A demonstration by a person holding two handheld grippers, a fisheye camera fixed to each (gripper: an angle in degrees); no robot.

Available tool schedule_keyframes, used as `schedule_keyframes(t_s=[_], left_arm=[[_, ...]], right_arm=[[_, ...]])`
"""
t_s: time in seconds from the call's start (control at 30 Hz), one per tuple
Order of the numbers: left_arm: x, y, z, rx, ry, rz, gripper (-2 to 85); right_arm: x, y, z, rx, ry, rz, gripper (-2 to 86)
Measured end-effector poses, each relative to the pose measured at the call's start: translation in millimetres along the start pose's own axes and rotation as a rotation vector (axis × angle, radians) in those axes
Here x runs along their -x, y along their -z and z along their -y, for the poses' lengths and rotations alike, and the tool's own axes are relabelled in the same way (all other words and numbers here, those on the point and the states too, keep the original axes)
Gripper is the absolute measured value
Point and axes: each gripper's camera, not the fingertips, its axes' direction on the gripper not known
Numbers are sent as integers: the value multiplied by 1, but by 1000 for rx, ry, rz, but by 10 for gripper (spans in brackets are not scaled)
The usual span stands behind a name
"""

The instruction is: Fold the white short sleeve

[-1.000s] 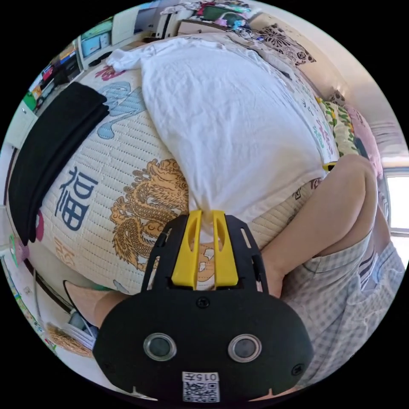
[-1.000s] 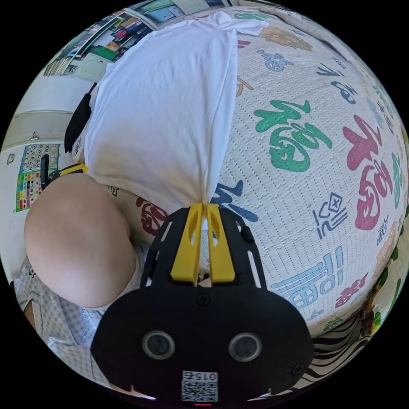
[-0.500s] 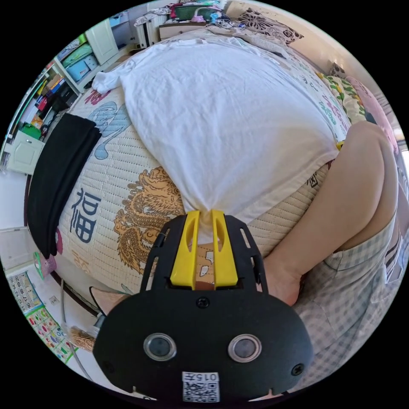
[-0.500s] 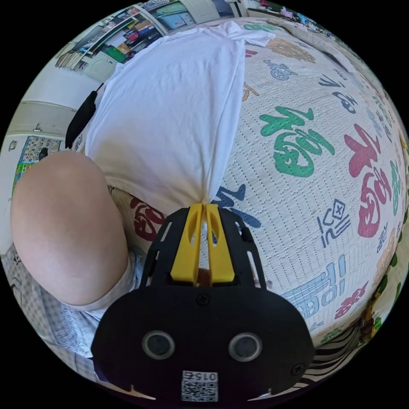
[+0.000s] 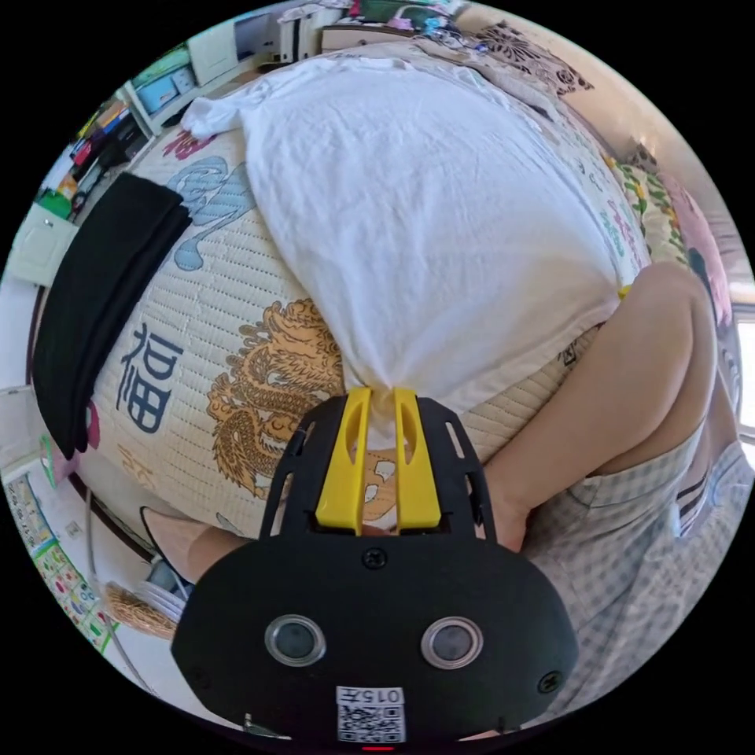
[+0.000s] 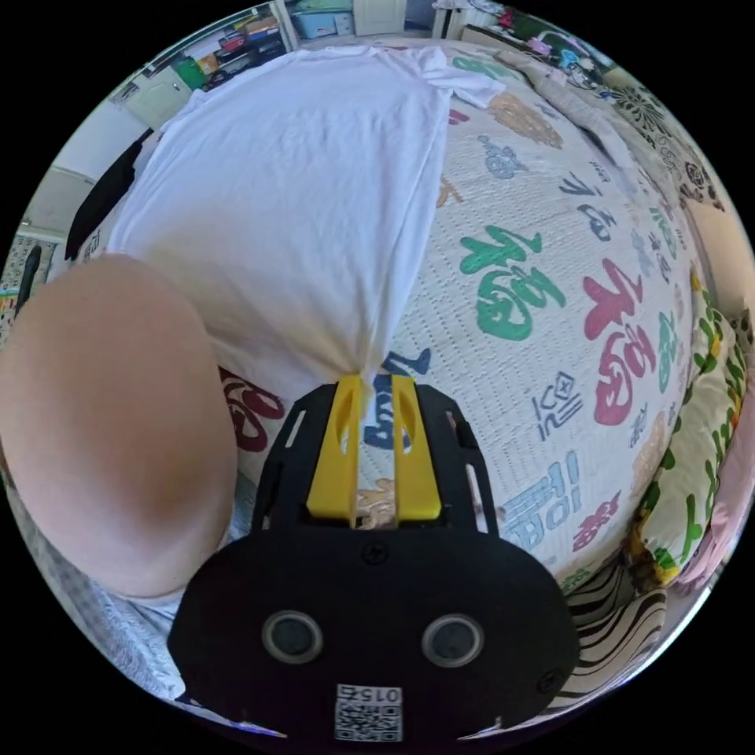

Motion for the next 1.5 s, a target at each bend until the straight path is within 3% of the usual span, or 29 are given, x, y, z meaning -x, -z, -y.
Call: schedule_keyframes(t_s=[0.1, 0.33, 0.4, 0.53, 0.77, 0.93, 1.17, 1.3, 1.5], left_arm=[[8, 32, 2, -61, 35, -12, 82], [-4, 142, 87, -364, 16, 27, 88], [-23, 158, 130, -419, -33, 3, 89], [-85, 176, 236, -478, -172, -43, 91], [-194, 142, 406, -413, -394, 75, 91], [-272, 97, 530, -334, -450, 16, 83], [-329, 39, 612, -324, -431, 110, 102], [-341, 7, 644, -234, -429, 228, 73], [-333, 27, 650, -322, -447, 133, 12]], right_arm=[[-44, 41, 1, -161, -154, -54, 79], [-125, 108, 47, -686, -559, 252, 76], [-129, 102, 72, -738, -650, 322, 79], [-142, 61, 124, -735, -861, 519, 81], [-177, 15, 166, -601, -918, 534, 79], [-198, -5, 185, -584, -943, 641, 63], [-213, -15, 194, -634, -995, 701, 22], [-215, -17, 203, -647, -988, 695, 8], [-210, -15, 210, -682, -968, 678, 1]])
